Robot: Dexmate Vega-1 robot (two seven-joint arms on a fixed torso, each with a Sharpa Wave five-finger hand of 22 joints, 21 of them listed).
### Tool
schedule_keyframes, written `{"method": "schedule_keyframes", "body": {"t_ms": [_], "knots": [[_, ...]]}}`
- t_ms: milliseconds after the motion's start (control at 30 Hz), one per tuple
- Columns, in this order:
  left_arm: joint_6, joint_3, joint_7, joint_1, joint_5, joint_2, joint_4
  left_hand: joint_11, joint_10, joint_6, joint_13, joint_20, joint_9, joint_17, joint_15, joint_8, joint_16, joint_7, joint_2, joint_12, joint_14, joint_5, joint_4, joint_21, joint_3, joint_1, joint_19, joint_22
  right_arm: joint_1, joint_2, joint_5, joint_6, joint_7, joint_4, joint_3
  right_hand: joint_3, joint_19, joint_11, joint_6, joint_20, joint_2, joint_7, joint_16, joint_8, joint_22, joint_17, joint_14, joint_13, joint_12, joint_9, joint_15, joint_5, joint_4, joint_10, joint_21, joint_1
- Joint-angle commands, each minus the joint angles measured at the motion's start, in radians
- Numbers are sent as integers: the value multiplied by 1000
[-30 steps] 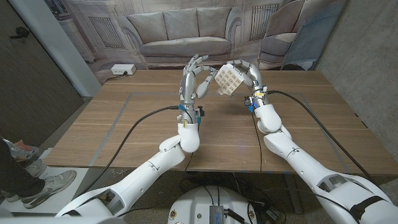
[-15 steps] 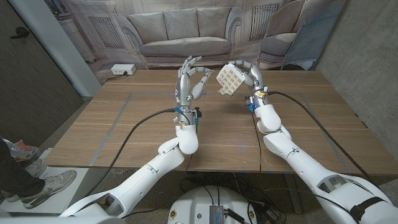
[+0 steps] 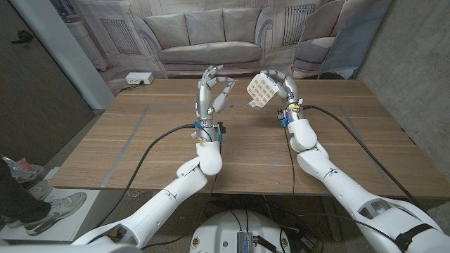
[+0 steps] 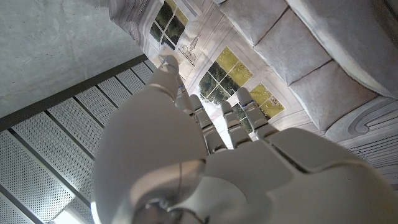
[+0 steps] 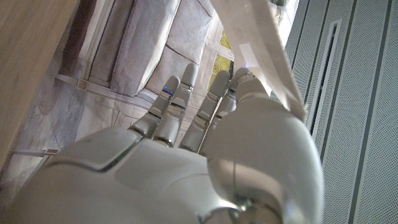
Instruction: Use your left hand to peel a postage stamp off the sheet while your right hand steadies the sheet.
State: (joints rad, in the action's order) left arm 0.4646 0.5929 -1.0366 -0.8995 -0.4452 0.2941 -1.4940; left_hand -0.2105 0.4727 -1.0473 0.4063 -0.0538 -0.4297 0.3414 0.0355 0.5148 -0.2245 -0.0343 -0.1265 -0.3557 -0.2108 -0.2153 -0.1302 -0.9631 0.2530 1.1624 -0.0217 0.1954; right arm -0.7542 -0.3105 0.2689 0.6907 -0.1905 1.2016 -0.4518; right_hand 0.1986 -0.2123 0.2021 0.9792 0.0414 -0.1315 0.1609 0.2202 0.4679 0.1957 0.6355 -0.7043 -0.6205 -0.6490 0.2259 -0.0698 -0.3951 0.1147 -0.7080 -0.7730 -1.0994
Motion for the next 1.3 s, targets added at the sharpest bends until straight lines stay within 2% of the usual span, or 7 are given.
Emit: {"method": "schedule_keyframes", "body": {"t_ms": [33,267,433,700,933,1067,1300], "knots": [[-34,-34,96,-35,76,9,-53,3,-9,-15,3,-16,-72,6,52,-8,7,8,2,-9,-6,-4,22,-9,31,-2,-2,0,-1,3,20,-22,-3,4,-3,6,-18,0,88,73,-3,-55,0,3,-1,0,-13,2,0,234,-163,-6,3,-9,-10,5],[-48,-47,117,-50,86,9,-70,20,-42,42,8,-20,-39,11,42,-44,10,13,-2,-2,7,-2,22,-15,38,-8,-13,0,-4,-2,23,-18,6,4,-6,11,-16,-1,70,64,0,-48,-2,-18,-2,-6,-16,11,8,208,-163,-12,6,-9,-12,7],[-61,-56,156,-63,110,20,-97,33,-59,121,11,-23,-13,14,32,-87,14,25,7,-2,19,-1,22,-20,35,-20,-19,-1,-19,-5,16,-34,-13,29,-4,4,-8,-35,-31,51,13,-27,-8,-75,-2,-14,-1,15,31,169,-157,-8,-4,38,-18,36],[-69,-73,193,-93,128,39,-144,47,-87,126,13,-25,1,15,19,-95,19,24,23,5,36,0,22,-21,26,-33,-26,-3,-40,-21,9,-62,-11,74,-11,-16,3,-53,-84,41,25,-32,0,-101,-3,-7,4,21,44,153,-153,3,-16,64,-16,68],[-80,-91,227,-118,156,51,-175,58,-110,187,12,-25,18,16,8,-129,19,37,34,10,46,-1,22,-23,18,-45,-29,-3,-57,-21,14,-70,-18,97,-11,-24,9,-80,-239,32,17,-15,8,-198,-4,7,33,56,79,109,-154,12,-19,96,-18,85],[-82,-99,241,-128,161,57,-192,64,-122,240,11,-27,34,16,5,-162,19,41,37,12,50,-3,24,-24,15,-54,-35,-3,-70,-20,3,-84,-40,118,-8,-23,9,-86,-277,31,16,-7,8,-223,-5,5,34,66,88,98,-155,12,-19,98,-18,88],[-61,-114,253,-135,173,60,-192,70,-131,247,9,-28,44,17,3,-173,19,43,36,15,54,-4,25,-25,14,-58,-37,-3,-86,-21,-9,-92,-59,145,-7,-21,8,-85,-309,27,12,-5,11,-246,-5,3,34,79,102,84,-155,13,-15,109,-19,86]]}}
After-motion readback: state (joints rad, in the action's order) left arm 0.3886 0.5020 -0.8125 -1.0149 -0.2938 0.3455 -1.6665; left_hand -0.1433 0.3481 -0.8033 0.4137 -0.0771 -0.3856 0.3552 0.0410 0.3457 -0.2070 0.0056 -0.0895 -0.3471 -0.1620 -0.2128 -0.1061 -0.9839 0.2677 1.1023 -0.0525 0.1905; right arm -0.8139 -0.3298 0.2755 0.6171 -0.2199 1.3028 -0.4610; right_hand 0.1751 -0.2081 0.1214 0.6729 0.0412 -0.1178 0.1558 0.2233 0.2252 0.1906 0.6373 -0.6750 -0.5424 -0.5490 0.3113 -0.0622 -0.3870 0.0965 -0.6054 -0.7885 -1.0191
